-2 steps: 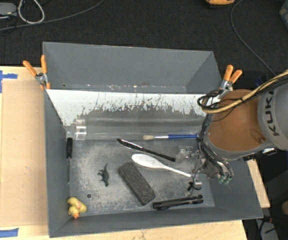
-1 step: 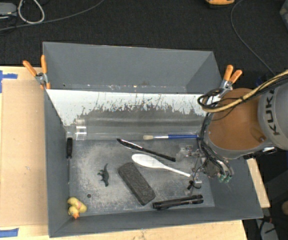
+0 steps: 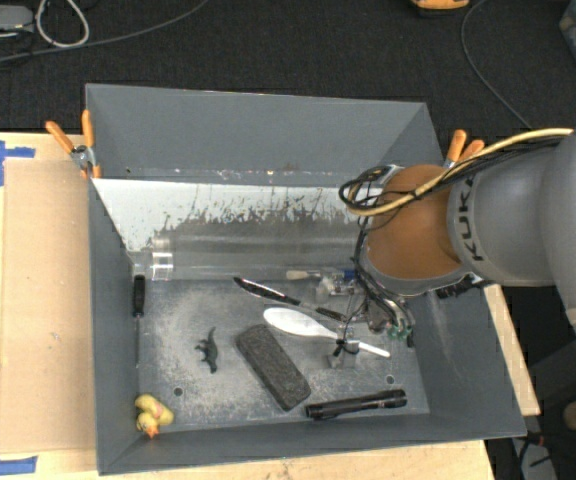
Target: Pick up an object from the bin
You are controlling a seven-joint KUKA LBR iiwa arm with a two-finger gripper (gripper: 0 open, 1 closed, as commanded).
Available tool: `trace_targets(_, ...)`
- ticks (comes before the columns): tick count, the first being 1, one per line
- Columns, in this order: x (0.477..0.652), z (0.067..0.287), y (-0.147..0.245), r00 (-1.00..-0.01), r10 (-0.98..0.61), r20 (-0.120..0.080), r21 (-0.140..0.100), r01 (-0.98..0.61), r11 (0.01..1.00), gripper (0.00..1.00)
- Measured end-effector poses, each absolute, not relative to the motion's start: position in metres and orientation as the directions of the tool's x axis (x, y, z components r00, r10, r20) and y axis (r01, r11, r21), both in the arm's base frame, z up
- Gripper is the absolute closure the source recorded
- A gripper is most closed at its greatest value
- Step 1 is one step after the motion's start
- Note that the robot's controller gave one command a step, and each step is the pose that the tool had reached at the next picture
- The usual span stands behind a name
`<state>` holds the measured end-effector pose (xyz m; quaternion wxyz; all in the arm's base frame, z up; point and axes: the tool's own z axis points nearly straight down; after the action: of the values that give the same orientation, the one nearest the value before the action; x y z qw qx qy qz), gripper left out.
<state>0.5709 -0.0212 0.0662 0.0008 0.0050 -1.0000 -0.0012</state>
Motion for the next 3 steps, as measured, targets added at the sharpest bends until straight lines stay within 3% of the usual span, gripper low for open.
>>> trace_targets(1, 0.5731, 0.0697, -0.0127, -0.996, 0.092, -0.005, 0.001, 0.092, 0.996, 0.0)
trace_targets(3, 0.5732, 0.0696, -0.013, -0.996, 0.086, -0.005, 0.001, 0.086, 0.996, 0.0)
